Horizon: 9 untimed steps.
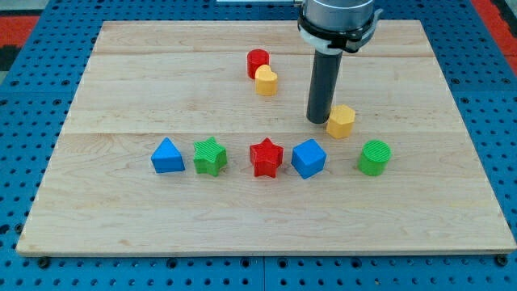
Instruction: Move the yellow hexagon to the left of the green circle
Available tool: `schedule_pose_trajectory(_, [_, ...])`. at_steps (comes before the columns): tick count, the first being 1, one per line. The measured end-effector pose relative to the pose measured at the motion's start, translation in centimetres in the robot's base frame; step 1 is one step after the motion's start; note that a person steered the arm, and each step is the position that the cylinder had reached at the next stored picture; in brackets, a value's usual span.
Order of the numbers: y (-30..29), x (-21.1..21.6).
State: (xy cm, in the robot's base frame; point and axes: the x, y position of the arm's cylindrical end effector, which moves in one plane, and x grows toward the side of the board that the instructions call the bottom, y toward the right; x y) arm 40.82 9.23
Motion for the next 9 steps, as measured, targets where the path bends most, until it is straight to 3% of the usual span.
schedule_pose_trajectory(1, [1.4,-2.5])
schedule_pose_trajectory(3, [2.7,3.0])
schedule_pose_trajectory(4, [4.2,1.4])
schedule_pose_trajectory(5, [4.8,5.0])
schedule_pose_trajectory(6, [4.7,5.9])
schedule_pose_trajectory(7, [8.3,5.6])
schedule_pose_trajectory(8, [13.4,10.3])
schedule_pose_trajectory(9, [13.7,16.7])
